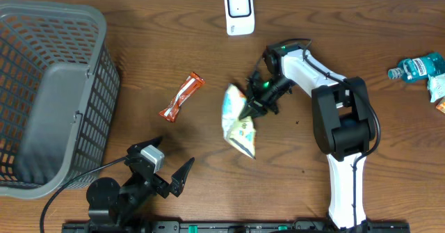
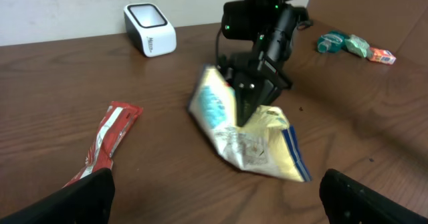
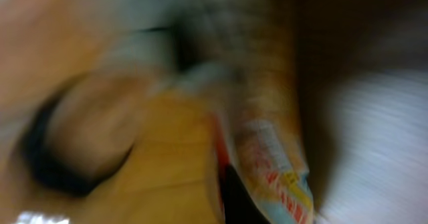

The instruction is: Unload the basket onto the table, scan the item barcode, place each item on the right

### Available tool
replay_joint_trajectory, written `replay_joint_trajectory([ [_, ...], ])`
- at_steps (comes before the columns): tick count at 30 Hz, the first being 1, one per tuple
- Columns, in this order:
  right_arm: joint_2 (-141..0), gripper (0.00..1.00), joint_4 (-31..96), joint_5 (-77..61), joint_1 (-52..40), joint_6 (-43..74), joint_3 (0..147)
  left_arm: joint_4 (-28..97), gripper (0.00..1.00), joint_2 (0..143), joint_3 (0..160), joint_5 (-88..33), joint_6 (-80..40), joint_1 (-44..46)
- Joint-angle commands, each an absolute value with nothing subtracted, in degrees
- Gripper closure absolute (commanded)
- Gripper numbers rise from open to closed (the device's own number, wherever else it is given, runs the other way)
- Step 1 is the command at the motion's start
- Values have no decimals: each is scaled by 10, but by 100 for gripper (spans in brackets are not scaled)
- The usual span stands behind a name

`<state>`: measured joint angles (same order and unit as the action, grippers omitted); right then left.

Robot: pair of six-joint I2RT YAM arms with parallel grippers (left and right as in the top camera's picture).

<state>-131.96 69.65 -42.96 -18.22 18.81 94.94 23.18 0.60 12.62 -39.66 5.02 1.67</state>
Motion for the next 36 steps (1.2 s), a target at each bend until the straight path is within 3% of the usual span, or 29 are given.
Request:
replay_joint_trajectory([
  [1,-1325,99,719,-128,-177,317,981,232,2,3,126,-396,60,18],
  [11,-1279,99,851,8,-199,339,1133,232,2,3,126,-396,60,18],
  [21,-1268,99,885,252,-310,461,1180,232,2,3,126,-396,60,18],
  [22,-1268,91,879,251,-323,462,1180,232,2,3,126,-396,60,18],
  [24,-1268,57,865,249,-344,462,1180,232,2,3,126,-396,60,18],
  [25,-1268,52,861,249,-352,462,1180,232,2,3,126,-396,60,18],
  [30,-1264,46,876,212,-357,462,1198,232,2,3,126,-396,60,18],
  [36,-1212,55,935,185,-267,462,1202,232,2,3,126,-396,60,18],
])
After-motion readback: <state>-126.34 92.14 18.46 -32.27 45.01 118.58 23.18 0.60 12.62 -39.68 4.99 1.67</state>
